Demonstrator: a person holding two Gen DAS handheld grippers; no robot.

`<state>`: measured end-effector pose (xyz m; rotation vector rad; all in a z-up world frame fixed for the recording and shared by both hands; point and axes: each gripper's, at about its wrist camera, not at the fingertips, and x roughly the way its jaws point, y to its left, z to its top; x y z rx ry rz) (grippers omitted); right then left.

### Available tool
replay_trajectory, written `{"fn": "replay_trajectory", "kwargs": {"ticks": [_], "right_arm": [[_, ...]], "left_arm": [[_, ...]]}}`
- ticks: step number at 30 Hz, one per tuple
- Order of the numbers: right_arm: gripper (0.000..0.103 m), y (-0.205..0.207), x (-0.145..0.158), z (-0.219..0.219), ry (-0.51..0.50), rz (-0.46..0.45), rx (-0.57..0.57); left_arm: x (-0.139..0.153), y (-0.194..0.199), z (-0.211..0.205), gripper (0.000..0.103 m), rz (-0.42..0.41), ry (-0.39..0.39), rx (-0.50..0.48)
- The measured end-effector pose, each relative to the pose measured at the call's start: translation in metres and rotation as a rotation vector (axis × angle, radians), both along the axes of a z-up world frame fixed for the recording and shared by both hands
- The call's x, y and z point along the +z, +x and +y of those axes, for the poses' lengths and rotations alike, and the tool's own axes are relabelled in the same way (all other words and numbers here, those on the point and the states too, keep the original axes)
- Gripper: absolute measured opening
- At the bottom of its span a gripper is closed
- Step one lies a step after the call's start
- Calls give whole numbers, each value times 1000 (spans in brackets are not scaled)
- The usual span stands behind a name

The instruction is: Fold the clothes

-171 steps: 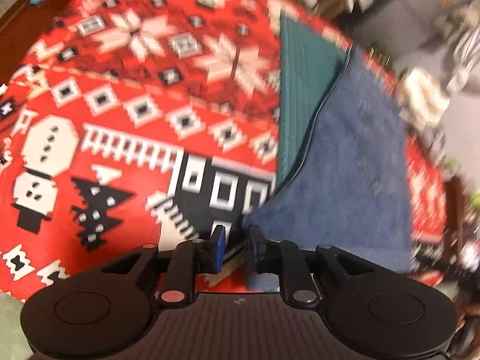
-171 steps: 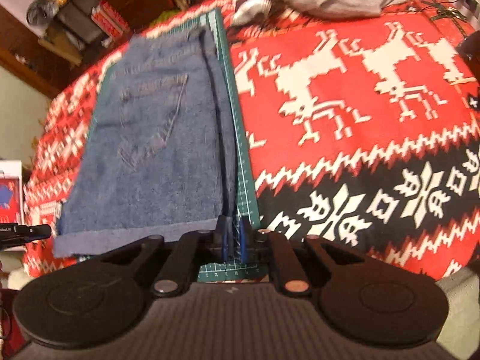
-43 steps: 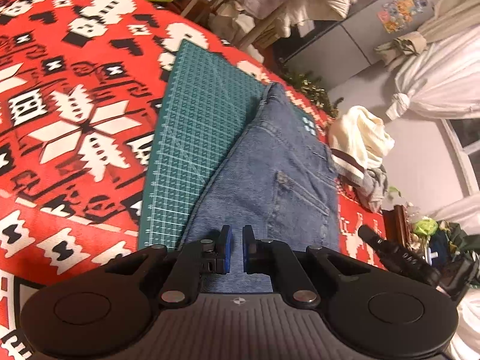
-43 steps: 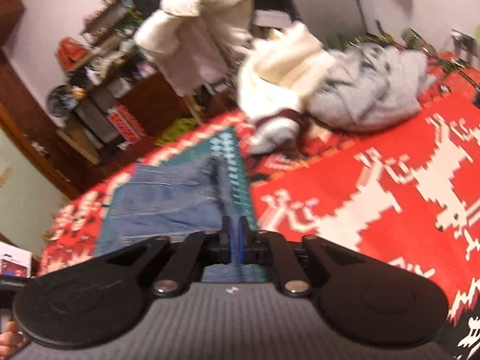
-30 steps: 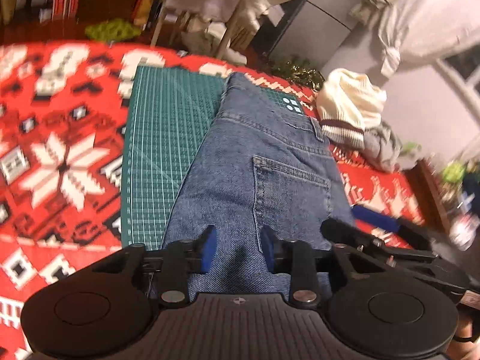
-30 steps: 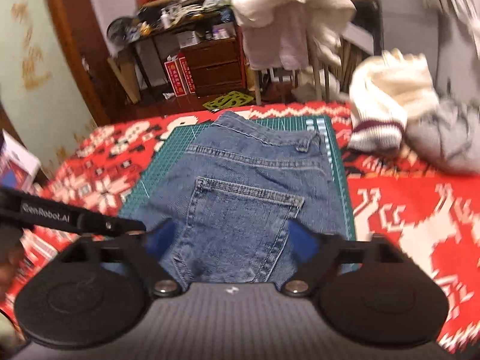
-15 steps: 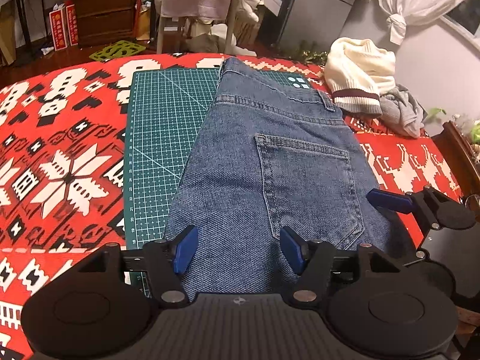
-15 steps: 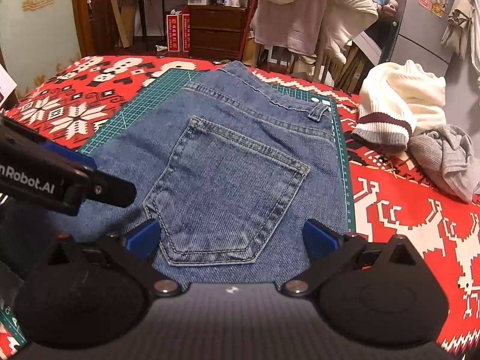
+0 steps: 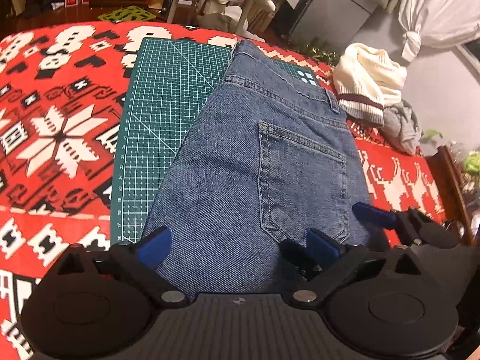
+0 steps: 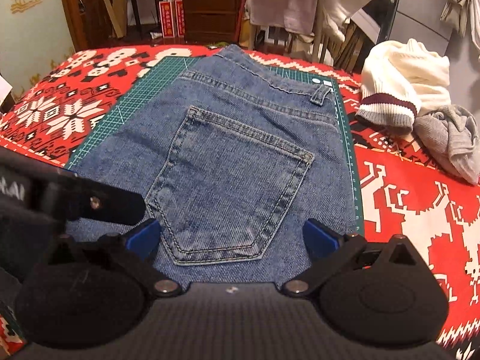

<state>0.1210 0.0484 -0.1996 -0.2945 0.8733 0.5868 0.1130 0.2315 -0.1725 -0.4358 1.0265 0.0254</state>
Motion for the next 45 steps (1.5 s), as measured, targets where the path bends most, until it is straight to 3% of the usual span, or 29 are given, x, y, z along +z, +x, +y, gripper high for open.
{"fn": "replay_trajectory", "kwargs": {"ticks": [5,9,16,28,29,32,35,38,41,43,45], "right_arm": [[103,3,1,-1,-2,16,17],[103,1,1,-1,-3,6,13],[103,2,2,0,-18,19,39],[103,-8,6,8,-59,-33,57],[103,-10,7,10,-65,-40,73],[103,-15,16,9,-44,-40,117],[103,-26,35,4,19,-82,117],[102,-35,56,-1,97,-119,115],[102,-41,71,-4,173,-134,97],[102,-41,78,-4,213,-124,79],[90,-37,81,-2,236,-84,73]], "left_arm": [[0,-1,9,103,8,-70,20],[0,0,11,103,19,-82,23],[2,16,1,103,102,1,-94],[1,29,4,103,213,-7,-69],[3,29,4,100,220,2,-66],[15,30,-2,74,225,91,-69],[35,23,-6,72,153,152,-49],[52,14,-3,73,118,184,43],[62,6,7,73,61,139,64],[60,7,15,65,61,90,74],[58,7,24,55,62,40,83]]}}
